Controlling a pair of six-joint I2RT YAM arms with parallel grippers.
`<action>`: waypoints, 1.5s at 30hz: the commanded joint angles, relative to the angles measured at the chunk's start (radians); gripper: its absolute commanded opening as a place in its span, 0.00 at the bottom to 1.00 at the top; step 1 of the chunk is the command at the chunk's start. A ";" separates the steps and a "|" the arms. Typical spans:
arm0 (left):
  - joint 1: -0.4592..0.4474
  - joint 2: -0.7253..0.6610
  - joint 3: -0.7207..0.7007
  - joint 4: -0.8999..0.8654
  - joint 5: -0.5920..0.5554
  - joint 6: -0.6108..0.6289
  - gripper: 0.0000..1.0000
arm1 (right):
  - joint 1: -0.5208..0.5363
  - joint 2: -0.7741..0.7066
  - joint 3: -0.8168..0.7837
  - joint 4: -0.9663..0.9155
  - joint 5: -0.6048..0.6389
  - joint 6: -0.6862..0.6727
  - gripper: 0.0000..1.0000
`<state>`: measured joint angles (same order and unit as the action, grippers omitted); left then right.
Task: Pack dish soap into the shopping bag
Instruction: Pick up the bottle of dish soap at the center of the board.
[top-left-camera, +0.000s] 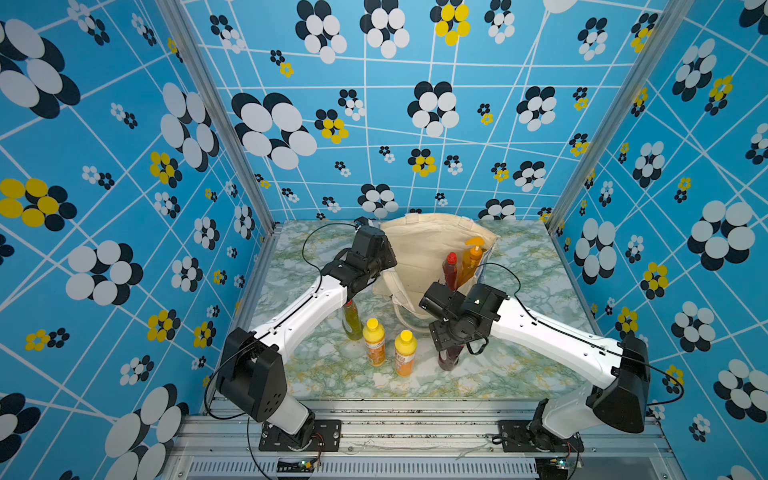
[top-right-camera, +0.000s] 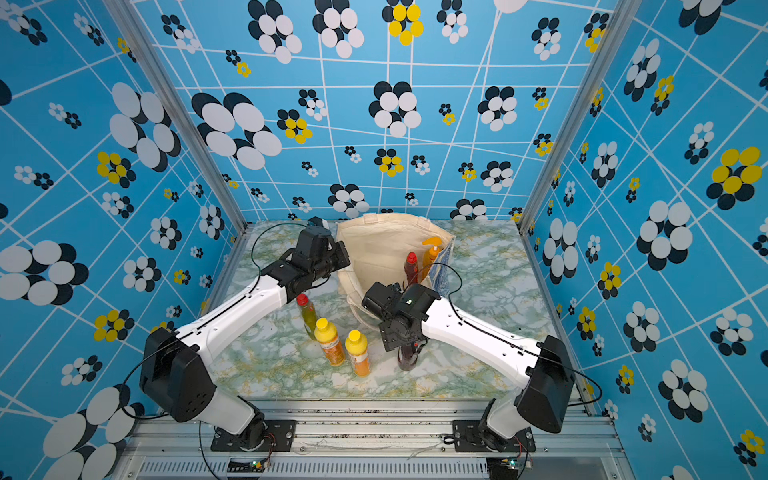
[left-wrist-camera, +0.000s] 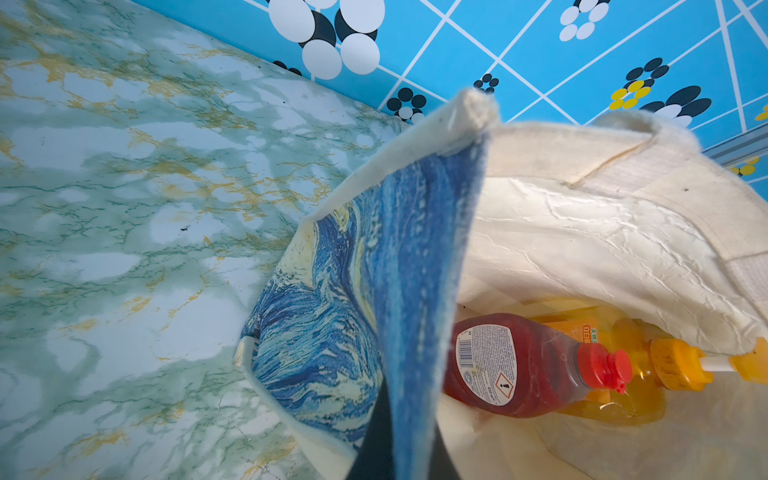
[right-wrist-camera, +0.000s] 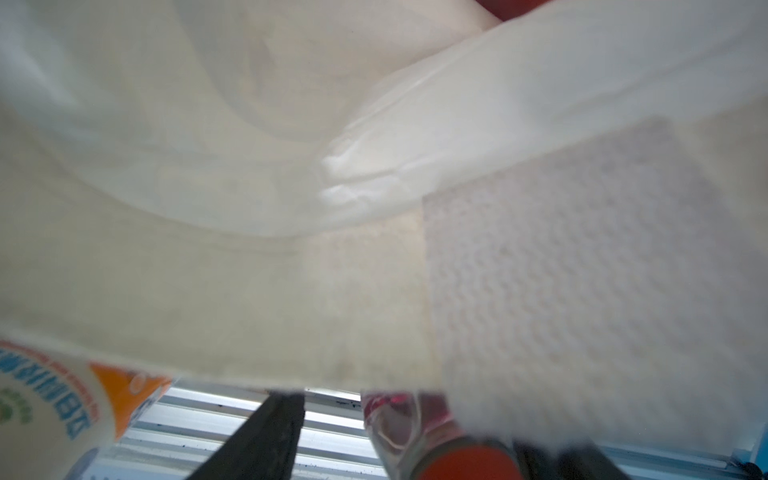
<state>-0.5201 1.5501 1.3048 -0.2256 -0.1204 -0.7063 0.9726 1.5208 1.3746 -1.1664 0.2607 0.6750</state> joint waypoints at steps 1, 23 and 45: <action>0.002 0.012 0.027 -0.018 -0.016 0.024 0.00 | -0.006 -0.023 -0.042 0.025 0.020 0.085 0.76; 0.000 0.004 0.020 -0.021 -0.024 0.017 0.00 | -0.051 -0.103 -0.211 0.235 0.014 -0.088 0.44; 0.000 0.004 0.027 -0.023 -0.028 0.020 0.00 | -0.099 -0.198 -0.303 0.314 -0.135 -0.238 0.62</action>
<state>-0.5201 1.5501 1.3048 -0.2317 -0.1272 -0.7067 0.8795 1.3418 1.1099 -0.8558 0.1894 0.4019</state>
